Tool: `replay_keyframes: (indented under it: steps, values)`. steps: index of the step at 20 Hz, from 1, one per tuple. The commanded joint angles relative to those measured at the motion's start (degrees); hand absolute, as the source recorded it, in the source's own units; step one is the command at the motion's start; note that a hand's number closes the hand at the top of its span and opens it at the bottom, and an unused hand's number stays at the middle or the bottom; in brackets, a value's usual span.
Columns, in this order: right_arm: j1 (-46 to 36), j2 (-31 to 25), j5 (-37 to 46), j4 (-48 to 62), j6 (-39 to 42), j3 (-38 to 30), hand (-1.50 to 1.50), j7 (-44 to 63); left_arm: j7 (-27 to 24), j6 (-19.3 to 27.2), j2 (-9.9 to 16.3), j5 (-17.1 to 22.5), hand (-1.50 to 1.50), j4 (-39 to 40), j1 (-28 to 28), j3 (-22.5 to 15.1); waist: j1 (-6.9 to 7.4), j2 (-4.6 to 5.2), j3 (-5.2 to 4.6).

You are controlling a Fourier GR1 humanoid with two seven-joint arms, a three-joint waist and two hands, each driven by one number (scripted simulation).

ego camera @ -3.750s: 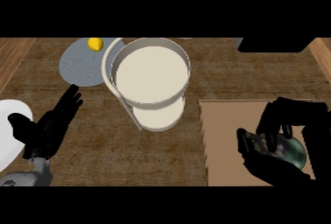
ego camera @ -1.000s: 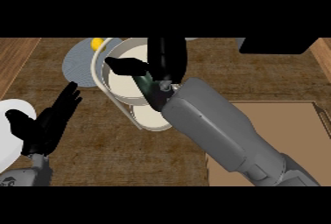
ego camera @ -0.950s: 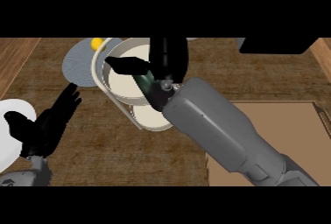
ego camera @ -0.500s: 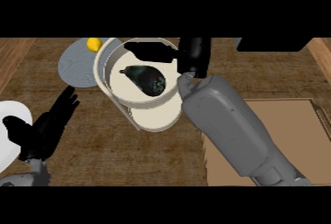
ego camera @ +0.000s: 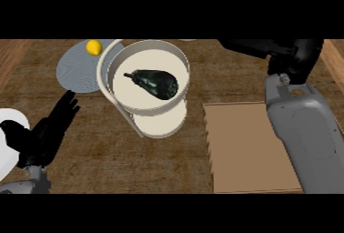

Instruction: Pick the eggplant from the tray and place it in the tiered basket

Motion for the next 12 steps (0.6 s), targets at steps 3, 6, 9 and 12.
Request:
replay_keyframes:
  steps: [3,6,9,12]
  values:
    - [11.22,-9.76,-6.34,-15.67,6.29,-8.28,-1.50,0.83,1.18,-0.19,0.18,0.51,0.00,-0.09,-2.26,0.80,-0.45,0.00,0.01]
    - [15.23,-14.31,-13.79,-16.11,11.71,-15.58,-1.50,-4.13,1.02,-0.56,0.08,-0.27,0.00,-2.87,1.82,0.20,0.49,0.19,0.02]
    - [18.46,-15.69,-17.60,-15.49,15.62,-20.09,-1.50,-6.15,0.86,-0.46,-1.12,-0.44,0.00,-1.24,-0.62,-0.18,0.67,0.27,0.00]
    - [23.01,-19.92,-25.32,-19.21,22.21,-27.24,-1.50,-6.46,1.01,0.50,-1.80,-1.68,0.00,-3.26,0.75,-1.00,0.38,0.16,0.02]
